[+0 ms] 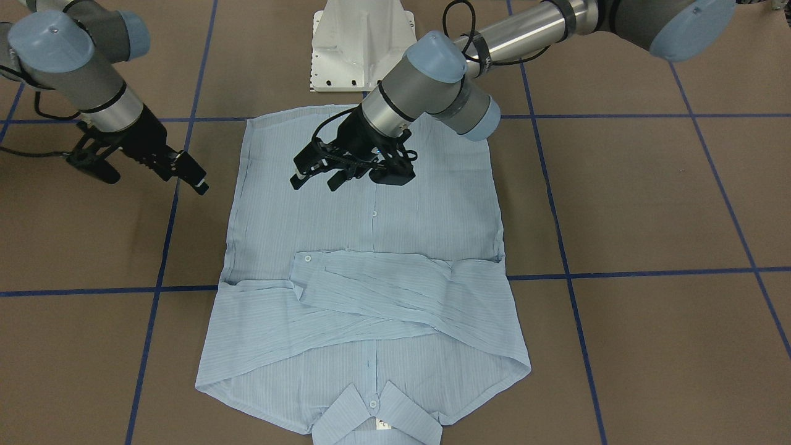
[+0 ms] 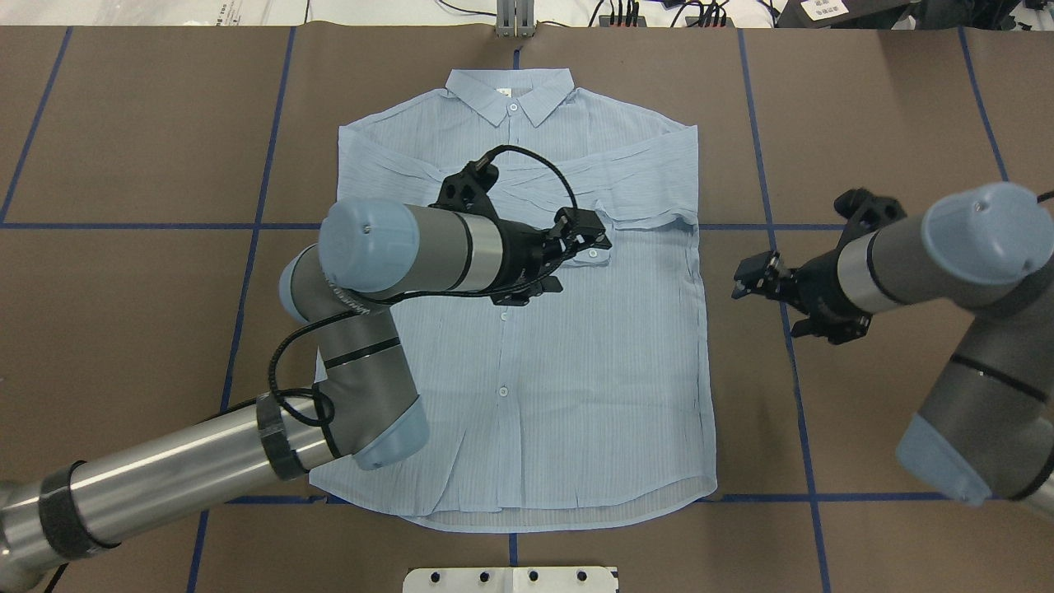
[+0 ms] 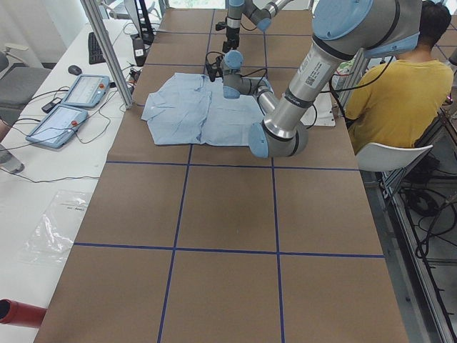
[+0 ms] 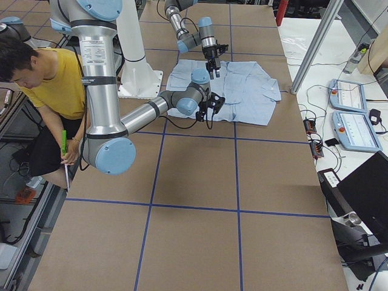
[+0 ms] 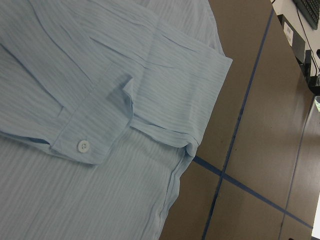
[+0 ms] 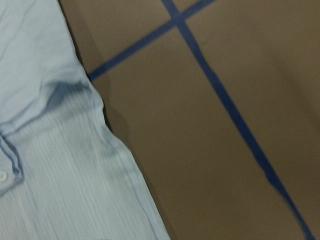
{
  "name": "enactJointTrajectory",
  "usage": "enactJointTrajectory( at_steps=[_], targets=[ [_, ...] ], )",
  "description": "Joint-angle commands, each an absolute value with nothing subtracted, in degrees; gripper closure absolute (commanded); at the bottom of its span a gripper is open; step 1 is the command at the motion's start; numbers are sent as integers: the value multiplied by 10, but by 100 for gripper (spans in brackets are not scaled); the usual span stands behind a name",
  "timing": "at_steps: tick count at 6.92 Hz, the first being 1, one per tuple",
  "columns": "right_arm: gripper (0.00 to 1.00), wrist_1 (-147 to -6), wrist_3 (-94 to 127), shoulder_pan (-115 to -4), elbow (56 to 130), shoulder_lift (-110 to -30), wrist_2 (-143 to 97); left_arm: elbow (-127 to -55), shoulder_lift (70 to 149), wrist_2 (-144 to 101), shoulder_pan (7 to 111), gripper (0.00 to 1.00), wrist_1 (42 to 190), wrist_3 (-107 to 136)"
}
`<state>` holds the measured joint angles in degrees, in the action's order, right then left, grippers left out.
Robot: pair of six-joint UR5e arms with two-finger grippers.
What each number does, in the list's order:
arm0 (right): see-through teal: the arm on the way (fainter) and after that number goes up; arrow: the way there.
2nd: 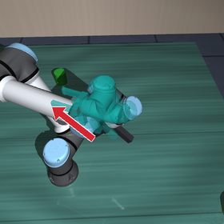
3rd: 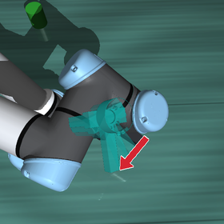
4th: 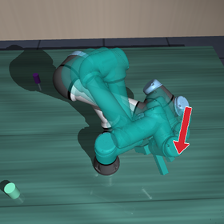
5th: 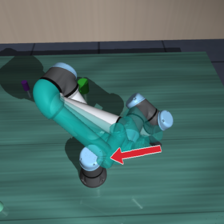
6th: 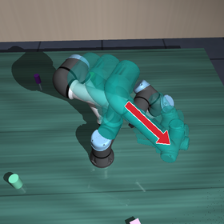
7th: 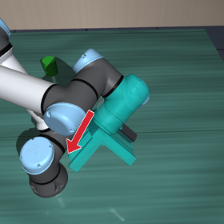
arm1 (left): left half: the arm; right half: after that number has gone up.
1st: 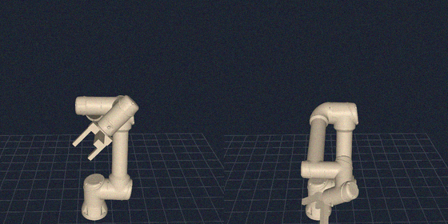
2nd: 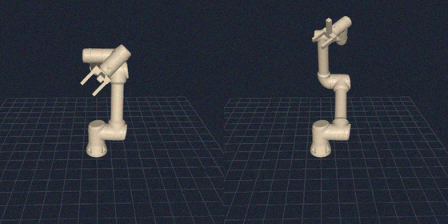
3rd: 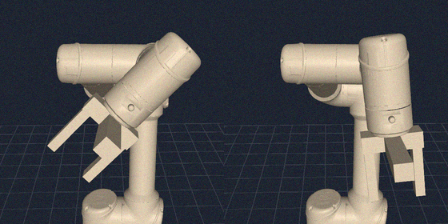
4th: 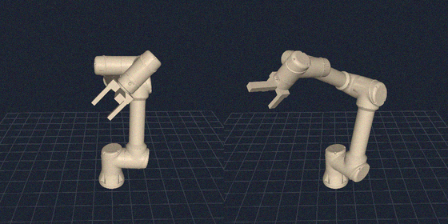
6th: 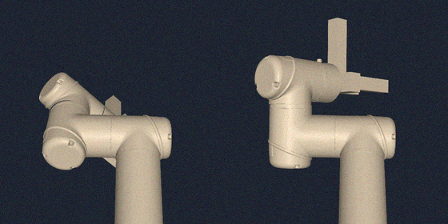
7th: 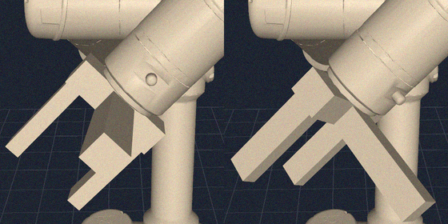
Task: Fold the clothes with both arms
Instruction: 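Lay the sleeve down with the left gripper while the right moves to the hem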
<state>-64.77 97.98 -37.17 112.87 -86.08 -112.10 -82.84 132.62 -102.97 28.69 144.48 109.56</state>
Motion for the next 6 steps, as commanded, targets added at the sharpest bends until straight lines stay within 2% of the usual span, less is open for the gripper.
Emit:
enactJointTrajectory(
  at_steps=[1, 2, 4, 6],
  targets=[
    [0, -689, 1098, -231, 1210, -903, -1018, -873, 1279, -1030, 293, 12, 1443, 1088],
    [1, -781, 1124, -155, 1242, -897, -933, -873, 1274, -1030, 293, 13, 1444, 1088],
    [3, -955, 1160, -93, 1251, -809, -892, -871, 1273, -1029, 291, 13, 1445, 1088],
    [12, -1010, 1178, -59, 1227, -770, -861, -870, 1271, -1027, 291, 13, 1447, 1088]
  ],
)
